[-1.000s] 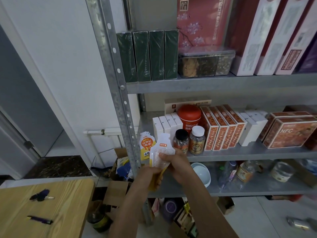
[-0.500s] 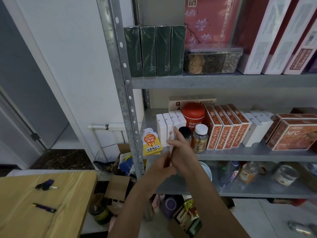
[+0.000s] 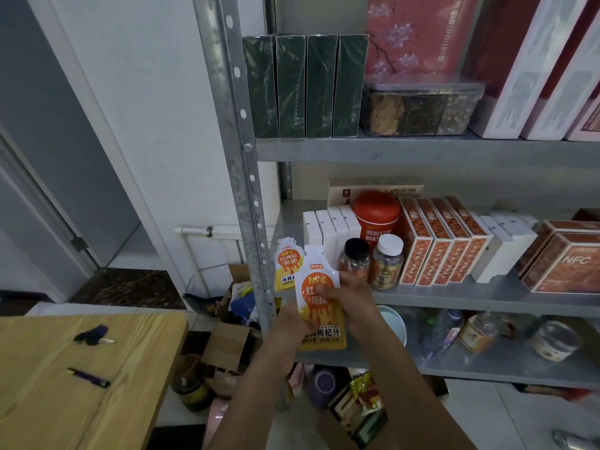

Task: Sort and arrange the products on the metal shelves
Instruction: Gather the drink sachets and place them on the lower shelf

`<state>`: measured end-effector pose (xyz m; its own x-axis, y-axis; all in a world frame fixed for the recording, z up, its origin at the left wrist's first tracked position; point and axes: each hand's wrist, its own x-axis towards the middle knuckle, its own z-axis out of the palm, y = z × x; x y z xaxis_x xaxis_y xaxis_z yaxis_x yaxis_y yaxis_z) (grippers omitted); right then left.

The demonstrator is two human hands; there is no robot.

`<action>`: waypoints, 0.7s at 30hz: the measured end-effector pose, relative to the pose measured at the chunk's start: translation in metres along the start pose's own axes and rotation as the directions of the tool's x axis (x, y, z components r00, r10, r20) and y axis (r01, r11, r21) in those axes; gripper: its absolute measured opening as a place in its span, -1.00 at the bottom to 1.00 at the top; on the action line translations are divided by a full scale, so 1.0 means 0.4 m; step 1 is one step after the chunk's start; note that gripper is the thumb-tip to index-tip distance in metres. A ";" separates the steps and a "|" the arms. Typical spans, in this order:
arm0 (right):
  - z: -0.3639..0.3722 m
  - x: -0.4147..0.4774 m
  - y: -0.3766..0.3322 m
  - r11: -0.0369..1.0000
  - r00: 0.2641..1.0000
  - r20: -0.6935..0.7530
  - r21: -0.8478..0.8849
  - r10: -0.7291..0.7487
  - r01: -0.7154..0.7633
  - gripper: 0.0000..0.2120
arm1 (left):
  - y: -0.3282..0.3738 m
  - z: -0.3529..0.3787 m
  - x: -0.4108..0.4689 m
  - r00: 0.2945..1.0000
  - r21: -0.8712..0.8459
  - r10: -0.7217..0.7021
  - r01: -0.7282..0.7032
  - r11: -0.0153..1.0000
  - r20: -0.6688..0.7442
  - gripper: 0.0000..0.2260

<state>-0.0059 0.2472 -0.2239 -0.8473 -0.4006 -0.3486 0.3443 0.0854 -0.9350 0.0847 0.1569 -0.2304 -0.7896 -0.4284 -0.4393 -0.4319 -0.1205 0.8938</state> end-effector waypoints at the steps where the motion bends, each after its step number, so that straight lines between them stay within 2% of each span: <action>1: 0.004 0.005 0.005 1.000 1.000 -0.003 0.006 0.010 -0.010 -0.64 | -0.002 0.000 0.004 1.000 0.005 -0.007 0.007 1.000 -0.005 -0.77; 5: 0.009 0.034 0.027 0.999 0.999 0.018 0.020 0.040 -0.040 -0.63 | -0.023 -0.002 0.009 0.999 -0.138 -0.025 0.027 0.990 0.020 -0.79; 7: 0.016 0.049 0.046 0.999 0.999 0.014 0.027 0.043 -0.044 -0.69 | -0.041 -0.010 0.021 0.999 -0.111 -0.036 0.032 0.993 -0.039 -0.81; 11: 0.046 0.091 0.087 0.998 0.998 -0.013 0.020 0.065 -0.065 -0.99 | -0.075 -0.047 0.048 0.977 -0.031 -0.039 0.033 0.999 -0.211 -0.88; 15: 0.078 0.160 0.117 0.994 0.972 -0.232 -0.096 0.026 -0.049 -0.85 | -0.094 -0.107 0.065 0.929 -0.030 -0.052 0.044 0.999 -0.366 -0.80; 17: 0.103 0.196 0.121 0.973 0.967 -0.253 -0.224 0.003 -0.062 -0.86 | -0.095 -0.127 0.079 0.920 -0.016 -0.043 0.040 0.999 -0.390 -0.76; 18: 0.118 0.212 0.121 0.949 0.968 -0.250 -0.304 0.001 -0.079 -0.81 | -0.094 -0.135 0.086 0.921 -0.016 -0.046 0.043 0.999 -0.387 -0.78; 21: 0.159 0.254 0.128 0.900 0.942 -0.334 -0.398 0.040 -0.180 -0.36 | -0.090 -0.154 0.104 0.937 0.054 -0.028 0.050 0.997 -0.348 -0.86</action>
<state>-0.0486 0.1529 -0.3030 -0.9192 -0.0687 -0.3877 0.3012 0.5116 -0.8047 0.0942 0.0882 -0.2753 -0.5758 -0.7099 -0.4055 -0.4934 -0.0936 0.8647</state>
